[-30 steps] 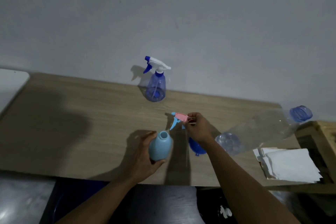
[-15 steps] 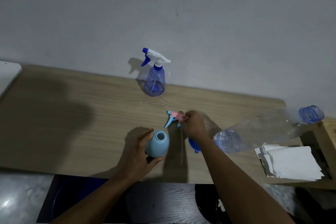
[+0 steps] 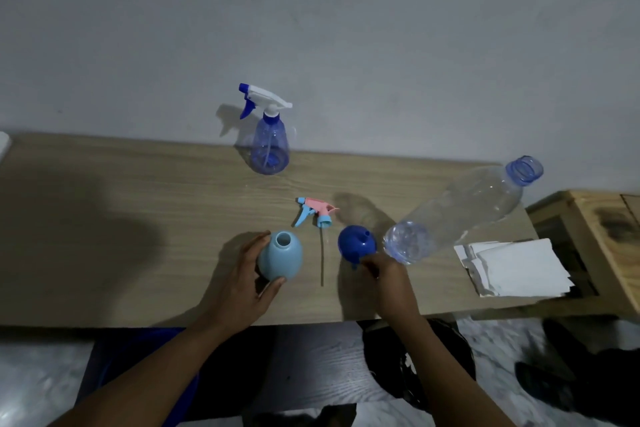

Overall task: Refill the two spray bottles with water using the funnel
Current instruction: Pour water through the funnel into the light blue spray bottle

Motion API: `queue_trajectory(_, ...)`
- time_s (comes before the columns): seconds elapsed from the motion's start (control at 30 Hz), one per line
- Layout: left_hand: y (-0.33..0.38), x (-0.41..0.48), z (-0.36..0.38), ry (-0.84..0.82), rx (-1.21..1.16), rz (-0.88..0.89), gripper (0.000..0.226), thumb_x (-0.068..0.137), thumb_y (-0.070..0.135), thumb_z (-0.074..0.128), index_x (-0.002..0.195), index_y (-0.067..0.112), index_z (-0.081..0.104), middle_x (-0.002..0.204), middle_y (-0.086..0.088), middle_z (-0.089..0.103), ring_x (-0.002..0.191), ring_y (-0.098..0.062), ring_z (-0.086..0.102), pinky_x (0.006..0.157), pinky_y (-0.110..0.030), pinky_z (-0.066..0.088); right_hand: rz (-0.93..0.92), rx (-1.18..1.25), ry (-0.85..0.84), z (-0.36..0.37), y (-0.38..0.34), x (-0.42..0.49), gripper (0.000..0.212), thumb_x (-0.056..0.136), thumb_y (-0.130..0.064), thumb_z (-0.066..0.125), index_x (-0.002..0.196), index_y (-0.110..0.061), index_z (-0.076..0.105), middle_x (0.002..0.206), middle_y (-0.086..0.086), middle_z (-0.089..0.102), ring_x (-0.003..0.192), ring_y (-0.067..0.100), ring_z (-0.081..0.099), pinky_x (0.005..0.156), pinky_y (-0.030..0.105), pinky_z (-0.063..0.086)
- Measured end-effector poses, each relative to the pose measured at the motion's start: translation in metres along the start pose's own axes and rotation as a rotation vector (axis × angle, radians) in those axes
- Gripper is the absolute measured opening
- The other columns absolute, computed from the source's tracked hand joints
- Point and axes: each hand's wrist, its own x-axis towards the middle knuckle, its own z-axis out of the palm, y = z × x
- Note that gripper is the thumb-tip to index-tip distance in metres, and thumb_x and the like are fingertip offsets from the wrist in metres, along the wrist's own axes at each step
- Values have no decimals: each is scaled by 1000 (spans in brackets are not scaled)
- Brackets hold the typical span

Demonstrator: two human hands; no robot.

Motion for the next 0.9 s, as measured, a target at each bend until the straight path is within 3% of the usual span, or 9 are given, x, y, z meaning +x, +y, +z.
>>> queue_trajectory(0.13, 1, 0, -3, 4, 31, 6, 79, 78, 13, 80, 141, -1, 35, 145, -3, 37, 128, -21, 46, 100, -5, 37, -51, -144, -19, 15, 8, -1, 28, 92, -10, 58, 115, -19, 72, 106, 4, 69, 96, 22, 65, 81, 30, 47)
queue_trajectory(0.3, 6, -1, -3, 38, 66, 34, 77, 78, 18, 76, 142, 3, 34, 144, 11, 33, 129, -21, 46, 104, -27, 43, -141, -330, 18, 22, 5, 8, 17, 95, -17, 58, 100, -17, 73, 102, 1, 67, 89, 17, 65, 83, 37, 53)
queue_trajectory(0.4, 2, -4, -4, 42, 121, 5, 78, 81, 25, 75, 144, 11, 33, 146, -2, 41, 131, -22, 47, 103, -38, 45, -161, -385, 25, 25, 9, 8, 13, 94, -14, 56, 99, -17, 68, 102, -1, 65, 91, 17, 63, 78, 32, 51)
queue_trajectory(0.47, 2, -5, -6, 32, 165, -11, 79, 81, 28, 77, 145, 13, 33, 147, -7, 44, 131, -21, 46, 105, -35, 44, -106, -307, 27, 20, 6, 5, 11, 97, -17, 51, 100, -20, 61, 102, -6, 58, 95, 19, 59, 71, 27, 42)
queue_trajectory(0.53, 6, -5, -6, 27, 149, -7, 79, 79, 22, 80, 143, 9, 37, 145, -5, 44, 129, -17, 45, 108, -19, 36, -55, -177, 79, 14, 3, 4, 17, 98, -13, 48, 106, -20, 61, 110, -3, 53, 100, 21, 53, 75, 27, 39)
queue_trajectory(0.63, 10, -6, -6, 29, 96, -24, 77, 78, 14, 81, 142, 9, 39, 142, 1, 40, 124, -8, 43, 104, 0, 23, -261, -96, 178, -6, -15, -3, 17, 96, -6, 52, 97, -22, 59, 110, -1, 50, 98, 16, 48, 80, 28, 40)
queue_trajectory(0.7, 10, -7, -4, 43, 59, -39, 76, 80, 14, 79, 144, 13, 38, 143, 2, 39, 121, -9, 46, 103, 1, 25, -326, 46, 162, -20, -36, -9, 15, 100, -13, 49, 90, -22, 55, 101, -1, 58, 92, 17, 53, 77, 29, 43)
queue_trajectory(0.8, 7, -9, -1, 67, 27, -53, 75, 82, 21, 75, 145, 24, 35, 142, 8, 39, 116, -8, 50, 99, -6, 35, -162, 490, 43, -42, -73, -18, 21, 105, -19, 45, 89, -13, 55, 100, 0, 69, 87, 10, 62, 75, 22, 46)
queue_trajectory(0.9, 5, -10, 2, 76, 15, -76, 74, 83, 26, 73, 144, 35, 30, 142, 14, 40, 117, -11, 52, 96, -19, 44, 7, 860, -120, -50, -97, -18, 16, 105, -20, 43, 100, -11, 56, 94, 6, 64, 88, 15, 59, 77, 33, 42)
